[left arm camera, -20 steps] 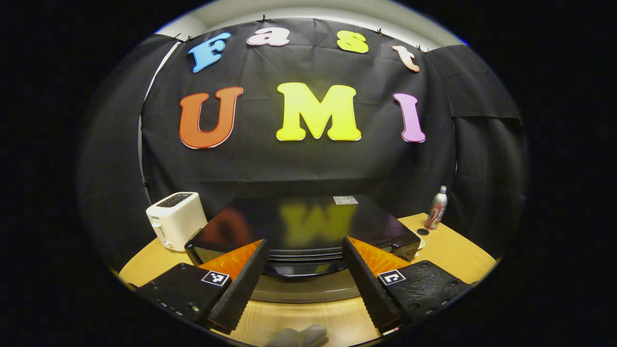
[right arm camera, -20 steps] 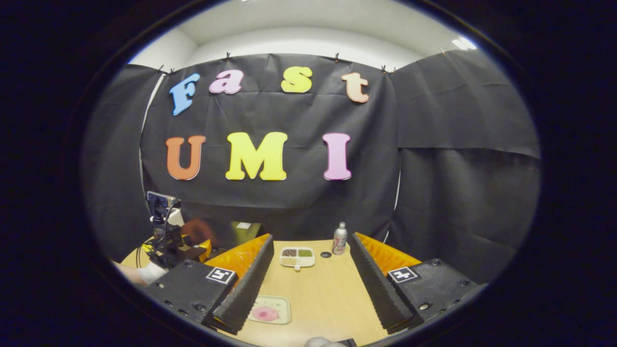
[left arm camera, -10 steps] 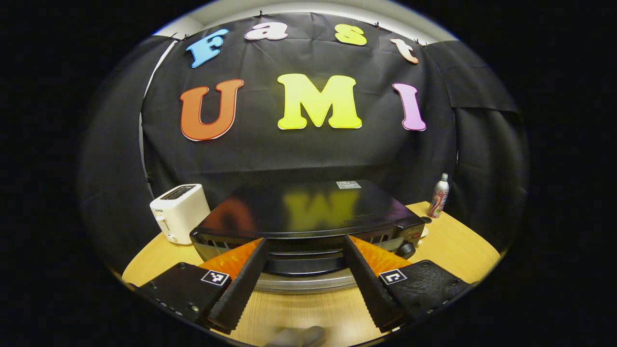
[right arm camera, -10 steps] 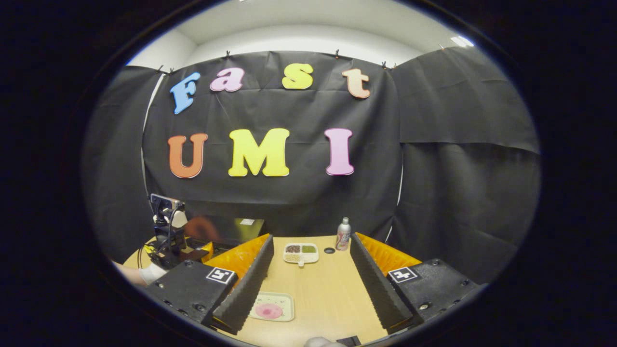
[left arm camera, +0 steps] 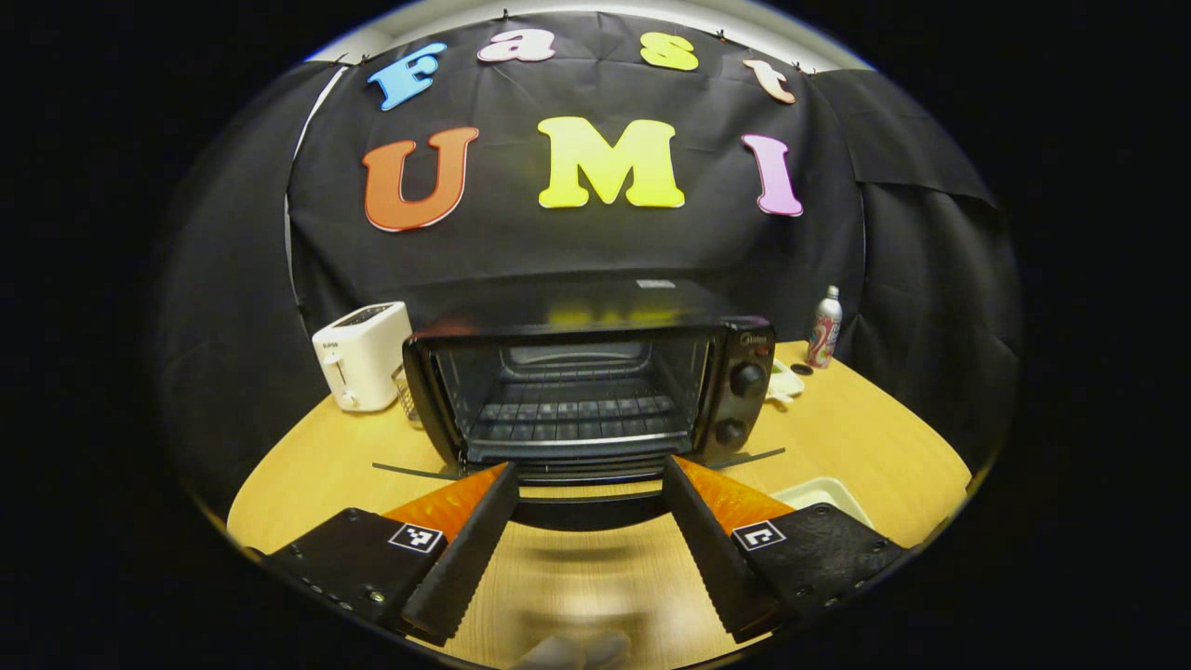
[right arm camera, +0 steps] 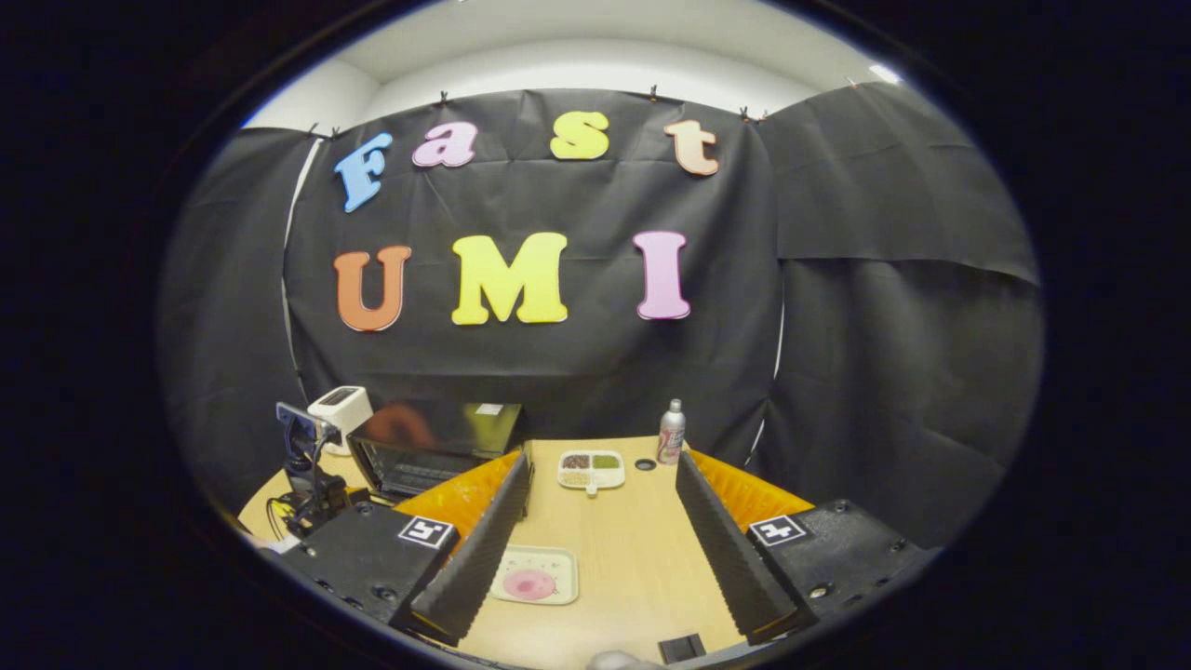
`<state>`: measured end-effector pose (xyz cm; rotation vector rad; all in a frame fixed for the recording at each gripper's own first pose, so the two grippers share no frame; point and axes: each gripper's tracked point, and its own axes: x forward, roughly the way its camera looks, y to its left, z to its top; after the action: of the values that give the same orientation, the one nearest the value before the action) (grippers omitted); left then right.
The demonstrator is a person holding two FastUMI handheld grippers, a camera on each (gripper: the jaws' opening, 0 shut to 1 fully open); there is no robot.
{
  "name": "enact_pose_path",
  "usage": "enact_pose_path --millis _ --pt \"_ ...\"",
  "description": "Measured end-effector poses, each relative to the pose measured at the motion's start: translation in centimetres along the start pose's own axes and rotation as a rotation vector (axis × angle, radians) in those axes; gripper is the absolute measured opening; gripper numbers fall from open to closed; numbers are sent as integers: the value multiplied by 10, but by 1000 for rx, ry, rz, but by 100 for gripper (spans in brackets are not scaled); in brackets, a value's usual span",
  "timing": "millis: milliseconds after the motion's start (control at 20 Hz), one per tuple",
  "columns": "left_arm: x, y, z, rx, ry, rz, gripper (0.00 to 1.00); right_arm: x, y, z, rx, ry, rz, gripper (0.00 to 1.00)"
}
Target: Open the electric oven with the left hand, put the food in, and close the electric oven.
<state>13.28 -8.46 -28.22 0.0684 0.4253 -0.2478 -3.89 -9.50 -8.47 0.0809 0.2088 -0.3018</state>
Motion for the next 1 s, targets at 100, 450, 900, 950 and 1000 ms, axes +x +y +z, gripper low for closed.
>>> enact_pose_path --millis 100,450,900,950,1000 --pt "-5 -2 -19 7 32 2 97 -4 0 -7 -4 15 -3 96" --pt "-8 -5 -69 36 121 5 97 -14 0 -32 -24 76 -20 96" --pt "0 -7 -103 29 203 12 97 -11 -3 -70 -21 166 -34 96" --pt "0 -8 -101 20 188 7 97 -9 -1 -75 -16 178 -31 97" --pt "-2 -10 -97 6 179 -8 97 -7 0 -80 -12 190 -26 96"
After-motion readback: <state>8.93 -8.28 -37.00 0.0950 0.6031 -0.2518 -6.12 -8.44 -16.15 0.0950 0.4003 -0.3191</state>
